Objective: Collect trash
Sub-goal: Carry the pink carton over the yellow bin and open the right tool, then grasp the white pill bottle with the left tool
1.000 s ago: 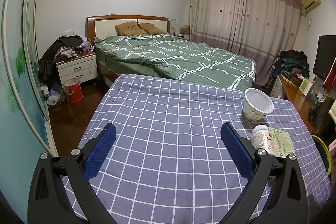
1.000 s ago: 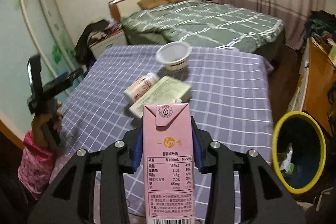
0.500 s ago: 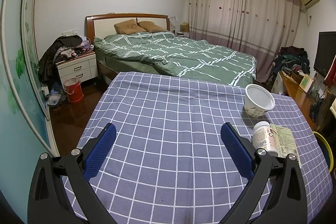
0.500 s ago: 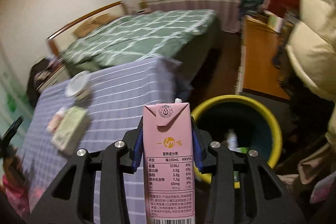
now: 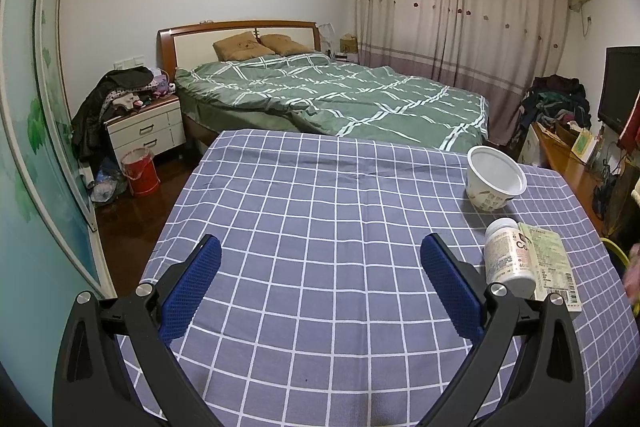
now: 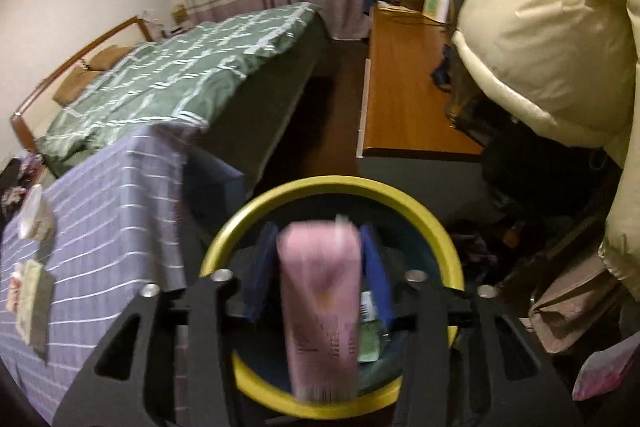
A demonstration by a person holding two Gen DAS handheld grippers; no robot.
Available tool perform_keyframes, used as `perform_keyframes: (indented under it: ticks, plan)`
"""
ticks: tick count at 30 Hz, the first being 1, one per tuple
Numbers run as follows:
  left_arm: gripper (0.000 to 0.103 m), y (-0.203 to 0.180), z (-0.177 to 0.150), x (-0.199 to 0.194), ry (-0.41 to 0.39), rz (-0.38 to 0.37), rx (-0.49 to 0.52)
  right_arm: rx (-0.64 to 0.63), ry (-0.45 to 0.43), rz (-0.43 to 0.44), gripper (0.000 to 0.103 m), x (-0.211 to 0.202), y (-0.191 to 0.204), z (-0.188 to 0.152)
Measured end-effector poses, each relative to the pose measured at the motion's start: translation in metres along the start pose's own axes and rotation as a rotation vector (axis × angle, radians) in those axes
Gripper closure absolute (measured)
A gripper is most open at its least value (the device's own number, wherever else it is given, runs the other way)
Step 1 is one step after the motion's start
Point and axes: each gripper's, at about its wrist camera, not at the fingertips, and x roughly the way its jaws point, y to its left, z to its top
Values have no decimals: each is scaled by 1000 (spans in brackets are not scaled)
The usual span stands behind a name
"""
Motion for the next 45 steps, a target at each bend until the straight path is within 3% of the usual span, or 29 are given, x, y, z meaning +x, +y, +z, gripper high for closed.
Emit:
perform_keyframes:
  ticks: [3, 7, 12, 16, 18, 26, 31, 36, 45]
  plan:
    - [5, -1, 0, 1, 2, -1, 4, 29, -6, -39, 52, 3, -5, -5]
    - [5, -2, 0, 2, 6, -7, 13, 59, -37, 27, 51, -16, 12, -14]
    - [5, -11, -1, 0, -2, -20, 51, 26, -117, 161, 45, -45, 65, -27]
    - [5, -19, -3, -3, -8, -45, 86, 16, -116, 320, 44, -58, 116, -40]
    - [5, -24, -4, -5, -13, -57, 110, -20, -133, 346, 41, -62, 136, -47]
    - [5, -63, -10, -6, 48, -175, 208, -110, -56, 319, 38, -40, 163, -66]
    - [5, -113, -12, -1, 124, -238, 328, -134, -86, 314, 38, -46, 168, -70]
    - [5, -143, -4, 20, 195, -270, 347, -143, -84, 302, 38, -45, 169, -73]
    - [26, -152, 9, 57, 287, -265, 314, -154, -82, 309, 38, -47, 167, -73]
